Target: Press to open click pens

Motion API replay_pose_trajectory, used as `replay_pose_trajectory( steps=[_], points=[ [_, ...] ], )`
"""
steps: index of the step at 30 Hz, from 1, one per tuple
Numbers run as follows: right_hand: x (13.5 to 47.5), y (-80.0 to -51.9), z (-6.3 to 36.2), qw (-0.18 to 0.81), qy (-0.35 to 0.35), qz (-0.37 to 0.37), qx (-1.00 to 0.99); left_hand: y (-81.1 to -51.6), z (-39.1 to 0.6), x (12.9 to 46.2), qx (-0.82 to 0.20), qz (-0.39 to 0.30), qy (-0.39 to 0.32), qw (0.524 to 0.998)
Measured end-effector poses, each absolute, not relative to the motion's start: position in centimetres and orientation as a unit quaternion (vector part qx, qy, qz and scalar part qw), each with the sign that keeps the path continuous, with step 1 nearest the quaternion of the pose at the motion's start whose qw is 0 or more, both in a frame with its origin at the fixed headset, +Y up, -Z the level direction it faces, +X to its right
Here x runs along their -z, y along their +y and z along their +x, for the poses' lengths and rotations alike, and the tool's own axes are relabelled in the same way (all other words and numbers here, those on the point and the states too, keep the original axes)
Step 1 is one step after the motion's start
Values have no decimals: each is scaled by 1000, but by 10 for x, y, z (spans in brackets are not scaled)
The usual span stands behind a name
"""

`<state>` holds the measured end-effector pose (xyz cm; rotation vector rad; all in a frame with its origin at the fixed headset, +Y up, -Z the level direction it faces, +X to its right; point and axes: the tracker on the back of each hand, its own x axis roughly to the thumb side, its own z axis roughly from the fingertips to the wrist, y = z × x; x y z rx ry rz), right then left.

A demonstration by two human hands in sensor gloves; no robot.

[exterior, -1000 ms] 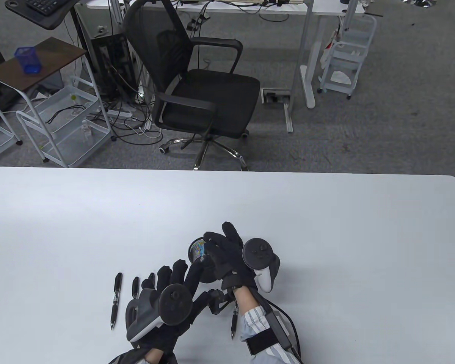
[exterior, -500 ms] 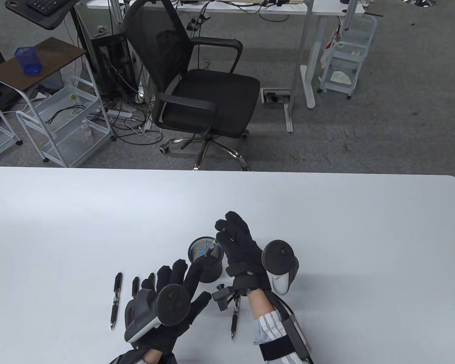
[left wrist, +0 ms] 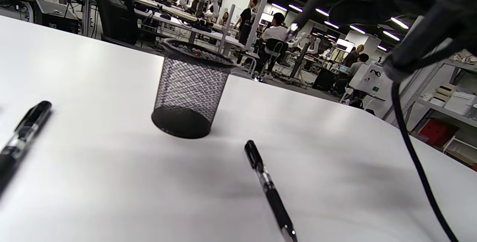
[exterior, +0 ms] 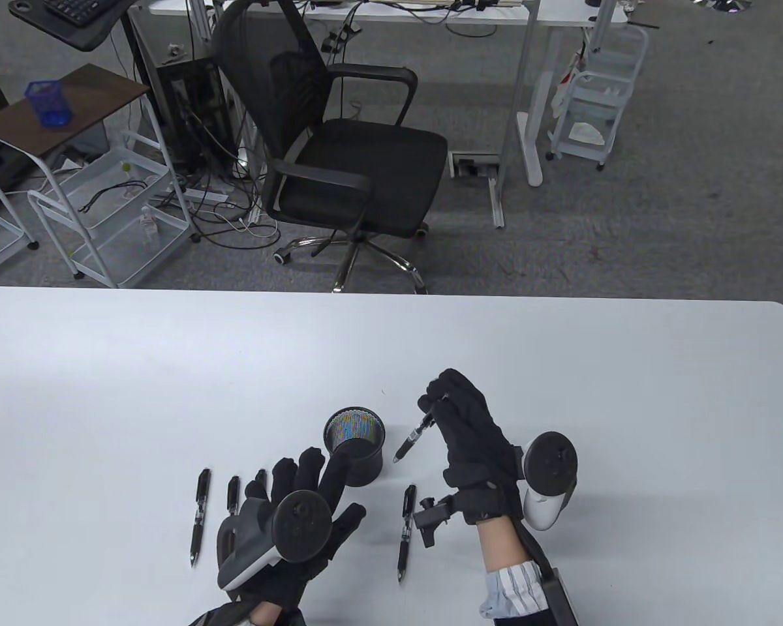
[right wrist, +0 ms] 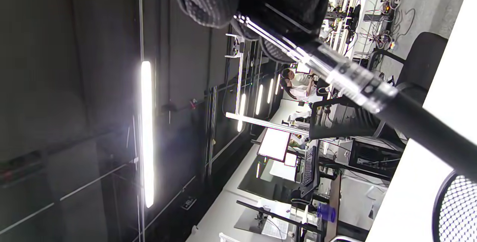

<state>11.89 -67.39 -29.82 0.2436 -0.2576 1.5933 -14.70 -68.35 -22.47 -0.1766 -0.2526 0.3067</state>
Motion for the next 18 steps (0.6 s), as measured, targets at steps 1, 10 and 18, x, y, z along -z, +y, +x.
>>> replay_pose_trajectory(
  steps=[1,10,18],
  points=[
    [295,-674,120,694,-117,107,-702,-683,-147,225,-152,-87,-125,977],
    [276,-685,122,737,-91,97,-663,-684,-146,224,-146,-86,-124,978],
    [275,-704,125,776,-71,97,-619,-684,-145,224,-143,-85,-123,978]
  ],
)
